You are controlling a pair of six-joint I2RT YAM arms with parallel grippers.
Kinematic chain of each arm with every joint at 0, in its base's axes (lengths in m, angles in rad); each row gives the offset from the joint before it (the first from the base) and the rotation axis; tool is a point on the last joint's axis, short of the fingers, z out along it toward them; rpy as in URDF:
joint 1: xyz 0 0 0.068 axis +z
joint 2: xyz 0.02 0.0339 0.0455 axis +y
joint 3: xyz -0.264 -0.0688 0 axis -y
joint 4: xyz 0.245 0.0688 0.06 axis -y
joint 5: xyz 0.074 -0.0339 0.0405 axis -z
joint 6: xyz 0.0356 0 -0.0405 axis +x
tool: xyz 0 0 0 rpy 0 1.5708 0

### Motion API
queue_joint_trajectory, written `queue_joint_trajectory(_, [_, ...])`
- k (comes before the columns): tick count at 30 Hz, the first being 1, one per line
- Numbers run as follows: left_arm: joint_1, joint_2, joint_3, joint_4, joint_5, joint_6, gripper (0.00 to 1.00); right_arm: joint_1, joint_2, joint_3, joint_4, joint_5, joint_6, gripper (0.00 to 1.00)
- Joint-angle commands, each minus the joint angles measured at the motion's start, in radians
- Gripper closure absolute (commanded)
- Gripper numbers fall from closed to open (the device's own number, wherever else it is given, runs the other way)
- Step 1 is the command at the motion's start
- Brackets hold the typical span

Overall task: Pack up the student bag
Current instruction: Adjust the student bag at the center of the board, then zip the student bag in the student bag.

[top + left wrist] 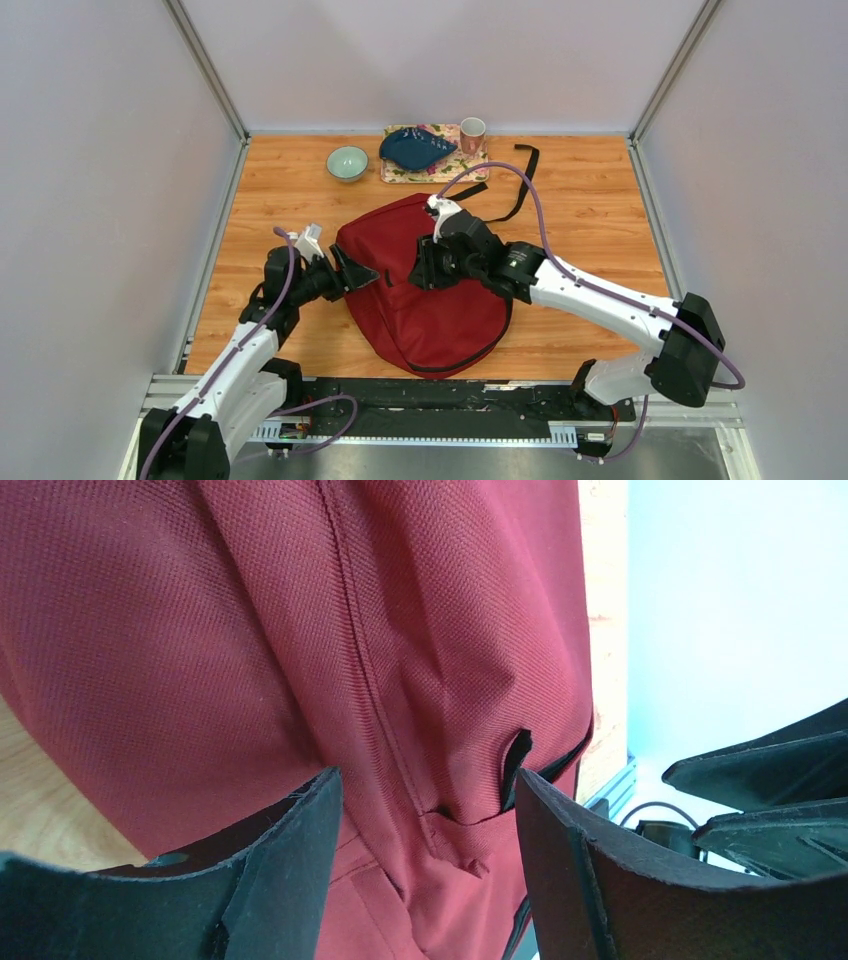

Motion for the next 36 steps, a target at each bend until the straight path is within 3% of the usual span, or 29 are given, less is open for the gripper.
queue_joint_trajectory(1, [-0.024, -0.009, -0.016, 0.079, -0.035, -0.057, 0.28, 0.010, 0.025, 0.065, 0.019, 0.000, -0.021, 0.62])
queue_joint_trajectory(2, [-0.024, -0.007, -0.022, 0.093, -0.036, -0.067, 0.29, 0.012, 0.034, 0.074, 0.021, 0.000, -0.021, 0.62])
queue_joint_trajectory(8, [-0.030, 0.014, -0.039, 0.148, -0.042, -0.082, 0.55, 0.020, 0.088, 0.113, 0.010, 0.014, -0.030, 0.61])
queue_joint_trajectory(10, [-0.030, 0.016, -0.041, 0.156, -0.047, -0.084, 0.58, 0.024, 0.099, 0.129, 0.005, 0.022, -0.034, 0.61])
queue_joint_trajectory(11, [-0.031, 0.020, -0.042, 0.161, -0.045, -0.084, 0.65, 0.026, 0.112, 0.136, 0.002, 0.022, -0.035, 0.61])
queue_joint_trajectory(13, [-0.031, 0.022, -0.045, 0.176, -0.045, -0.087, 0.70, 0.030, 0.123, 0.151, -0.006, 0.026, -0.041, 0.61])
queue_joint_trajectory(14, [-0.033, 0.025, -0.047, 0.179, -0.044, -0.090, 0.79, 0.032, 0.134, 0.156, -0.007, 0.028, -0.041, 0.61])
queue_joint_trajectory(17, [-0.031, 0.025, -0.045, 0.188, -0.041, -0.088, 0.86, 0.041, 0.160, 0.172, -0.016, 0.034, -0.046, 0.61])
queue_joint_trajectory(26, [-0.031, 0.016, -0.053, 0.191, -0.033, -0.094, 0.92, 0.090, 0.246, 0.249, -0.052, 0.151, -0.044, 0.59])
queue_joint_trajectory(36, [-0.033, -0.026, -0.048, 0.130, -0.059, -0.077, 0.87, 0.138, 0.326, 0.314, -0.076, 0.301, -0.044, 0.55])
